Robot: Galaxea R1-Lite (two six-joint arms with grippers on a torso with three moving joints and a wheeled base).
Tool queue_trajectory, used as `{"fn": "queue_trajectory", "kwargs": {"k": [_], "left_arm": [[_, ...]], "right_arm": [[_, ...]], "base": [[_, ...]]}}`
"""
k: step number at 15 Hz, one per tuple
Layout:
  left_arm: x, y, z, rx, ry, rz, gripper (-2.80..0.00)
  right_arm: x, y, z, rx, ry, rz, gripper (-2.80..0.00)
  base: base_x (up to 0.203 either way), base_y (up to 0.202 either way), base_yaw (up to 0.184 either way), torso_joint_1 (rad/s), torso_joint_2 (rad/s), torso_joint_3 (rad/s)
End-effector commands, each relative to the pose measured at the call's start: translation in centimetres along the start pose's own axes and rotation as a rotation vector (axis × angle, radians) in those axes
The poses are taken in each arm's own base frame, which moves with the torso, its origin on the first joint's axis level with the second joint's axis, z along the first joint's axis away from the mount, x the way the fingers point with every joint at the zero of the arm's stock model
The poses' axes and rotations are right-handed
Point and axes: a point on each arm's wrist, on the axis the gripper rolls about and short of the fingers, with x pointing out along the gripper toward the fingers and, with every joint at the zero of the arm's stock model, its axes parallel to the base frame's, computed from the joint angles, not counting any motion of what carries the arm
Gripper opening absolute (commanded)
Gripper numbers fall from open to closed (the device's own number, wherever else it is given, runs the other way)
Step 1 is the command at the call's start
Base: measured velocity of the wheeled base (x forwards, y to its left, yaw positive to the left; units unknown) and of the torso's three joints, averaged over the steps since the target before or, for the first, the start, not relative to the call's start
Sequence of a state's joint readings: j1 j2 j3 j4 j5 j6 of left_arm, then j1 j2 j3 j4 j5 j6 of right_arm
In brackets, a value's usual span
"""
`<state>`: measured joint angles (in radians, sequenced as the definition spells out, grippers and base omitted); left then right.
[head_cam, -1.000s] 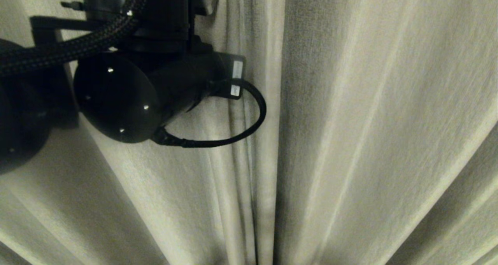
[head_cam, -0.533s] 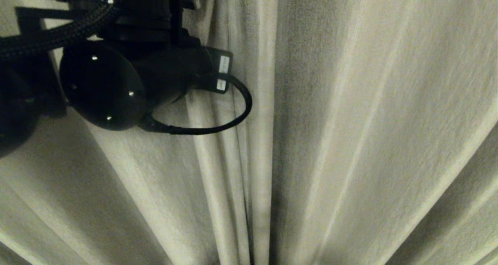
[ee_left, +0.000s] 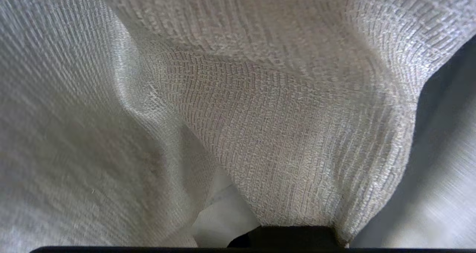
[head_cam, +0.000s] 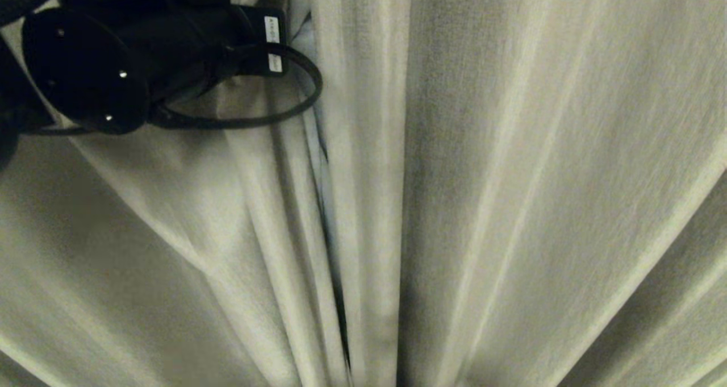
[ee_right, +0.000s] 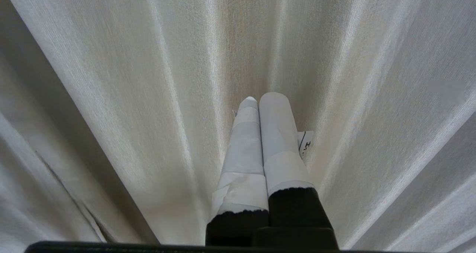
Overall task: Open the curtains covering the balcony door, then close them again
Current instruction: Pull the outer curtains open on both sides
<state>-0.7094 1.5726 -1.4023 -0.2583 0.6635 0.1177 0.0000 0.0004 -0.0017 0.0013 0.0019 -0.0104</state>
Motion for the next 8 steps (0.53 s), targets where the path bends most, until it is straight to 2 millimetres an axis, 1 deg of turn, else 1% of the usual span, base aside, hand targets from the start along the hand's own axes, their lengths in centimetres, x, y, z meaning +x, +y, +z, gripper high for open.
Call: {"fn": "queue_trajectory", "kwargs": {"k": [1, 6, 8], "left_arm": [[0.4, 1.6, 0.4, -0.008, -0.018, 0.009, -2.8], [1.7, 7.7, 1.1, -0.006, -0.055, 0.102, -2.8], [1.4, 10.0, 1.7, -0.003, -0.071, 0.141, -2.8]], "right_arm": [[0.0, 0.0, 0.0, 0.0, 0.002, 0.001, -2.8], [0.0, 0.0, 0.0, 0.0, 0.002, 0.0, -2.8], [0.0, 0.0, 0.0, 0.0, 0.002, 0.0, -2.8]], "base": [[0.0, 0.0, 0.0, 0.0, 0.0, 0.0], [0.0, 0.0, 0.0, 0.0, 0.0, 0.0], [0.0, 0.0, 0.0, 0.0, 0.0, 0.0]]}}
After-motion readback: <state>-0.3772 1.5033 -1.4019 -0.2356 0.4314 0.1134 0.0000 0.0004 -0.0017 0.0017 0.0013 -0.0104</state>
